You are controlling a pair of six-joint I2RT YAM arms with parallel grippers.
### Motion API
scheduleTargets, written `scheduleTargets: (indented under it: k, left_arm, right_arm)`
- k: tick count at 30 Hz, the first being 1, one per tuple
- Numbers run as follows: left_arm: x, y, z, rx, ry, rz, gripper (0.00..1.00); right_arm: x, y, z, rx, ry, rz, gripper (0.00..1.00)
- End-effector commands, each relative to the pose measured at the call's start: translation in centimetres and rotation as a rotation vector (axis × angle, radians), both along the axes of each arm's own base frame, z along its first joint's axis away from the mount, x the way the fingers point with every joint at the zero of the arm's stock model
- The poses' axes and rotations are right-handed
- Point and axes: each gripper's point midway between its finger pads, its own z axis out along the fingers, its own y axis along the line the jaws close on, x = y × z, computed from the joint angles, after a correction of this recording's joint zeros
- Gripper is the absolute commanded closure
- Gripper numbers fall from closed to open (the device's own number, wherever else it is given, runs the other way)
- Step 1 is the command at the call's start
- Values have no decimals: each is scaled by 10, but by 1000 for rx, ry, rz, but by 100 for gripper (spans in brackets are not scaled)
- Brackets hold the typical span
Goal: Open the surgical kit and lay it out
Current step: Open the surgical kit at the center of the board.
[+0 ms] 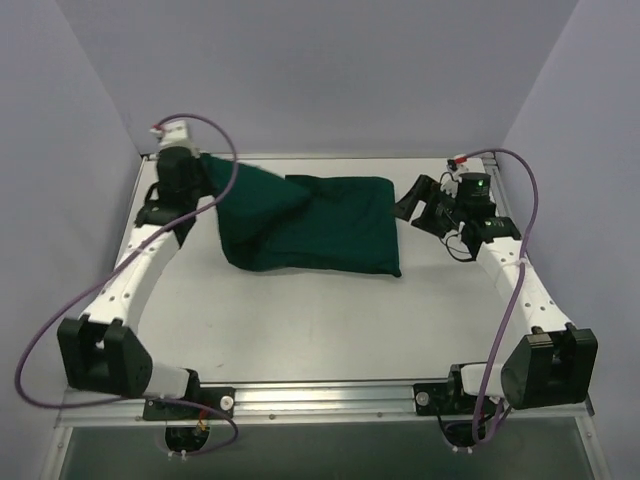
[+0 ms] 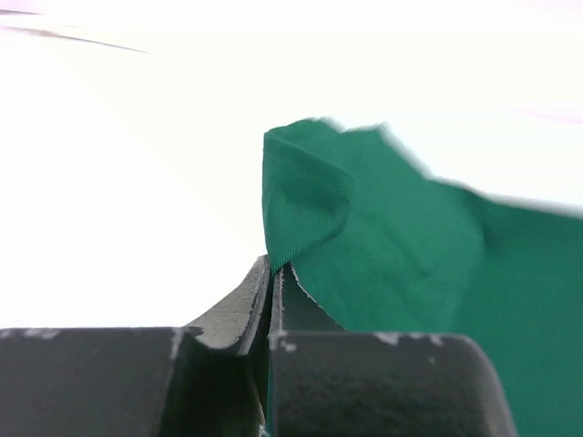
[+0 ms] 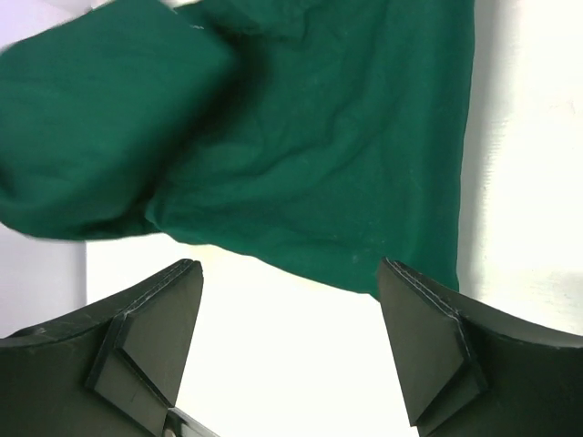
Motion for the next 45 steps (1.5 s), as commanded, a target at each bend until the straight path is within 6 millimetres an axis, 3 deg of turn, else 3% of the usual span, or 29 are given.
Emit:
scheduleTargets:
  k: [1, 2, 3, 4, 6, 8, 9, 11, 12, 14, 15, 17, 18, 20, 23, 27, 35, 42, 45]
  left_arm:
    - [-33, 93, 17, -89, 10, 292, 96]
    - [-42, 109, 4, -120, 53, 325, 88]
    - [-50, 146, 3, -156, 52, 411, 64]
    - [-54, 153, -2, -196, 60, 435, 52]
    - [-67, 164, -17, -189, 101, 473, 39]
    - [-76, 171, -17, -172, 96, 501, 34]
    - [-83, 175, -16, -161, 86, 524, 25]
    - [-88, 179, -14, -158, 75, 550, 2]
    - [-91, 178, -8, -167, 57, 554, 6]
    - [-87, 172, -4, -186, 40, 514, 6]
    - [-85, 169, -4, -194, 45, 501, 6]
    - [-80, 157, -4, -220, 55, 434, 6]
    - [-77, 153, -9, -228, 76, 412, 6]
    - [-76, 140, -16, -260, 112, 347, 6]
    - [-80, 124, -24, -310, 125, 283, 4]
    - [-90, 100, -15, -390, 80, 180, 1]
    - [-95, 89, -16, -405, 98, 123, 0]
    - [-97, 86, -15, -407, 89, 109, 0]
    - [-96, 85, -15, -411, 85, 105, 0]
  right_arm:
    - [7, 11, -15, -79, 21, 44, 22]
    - [5, 29, -19, -134, 13, 93, 22]
    - [10, 35, -23, -184, 33, 97, 22]
    - [16, 38, -28, -240, 33, 81, 22]
    - [15, 67, -34, -259, 28, 155, 22]
    - [23, 87, -42, -283, 18, 189, 22]
    - [20, 108, -53, -304, 27, 245, 22]
    - [20, 140, -49, -316, -9, 318, 22]
    - [21, 151, -62, -344, 5, 346, 21]
    - [30, 173, -55, -364, -42, 377, 21]
    - [25, 189, -69, -392, -22, 411, 21]
    - [29, 212, -58, -409, -78, 443, 22]
    - [29, 221, -67, -431, -76, 452, 22]
    - [22, 250, -59, -434, -119, 497, 24]
    - [17, 276, -74, -446, -119, 535, 30]
    - [19, 305, -86, -477, -143, 553, 35]
    - [31, 315, -100, -538, -167, 493, 49]
    - [29, 322, -117, -564, -142, 516, 60]
    - [31, 321, -117, -571, -145, 498, 77]
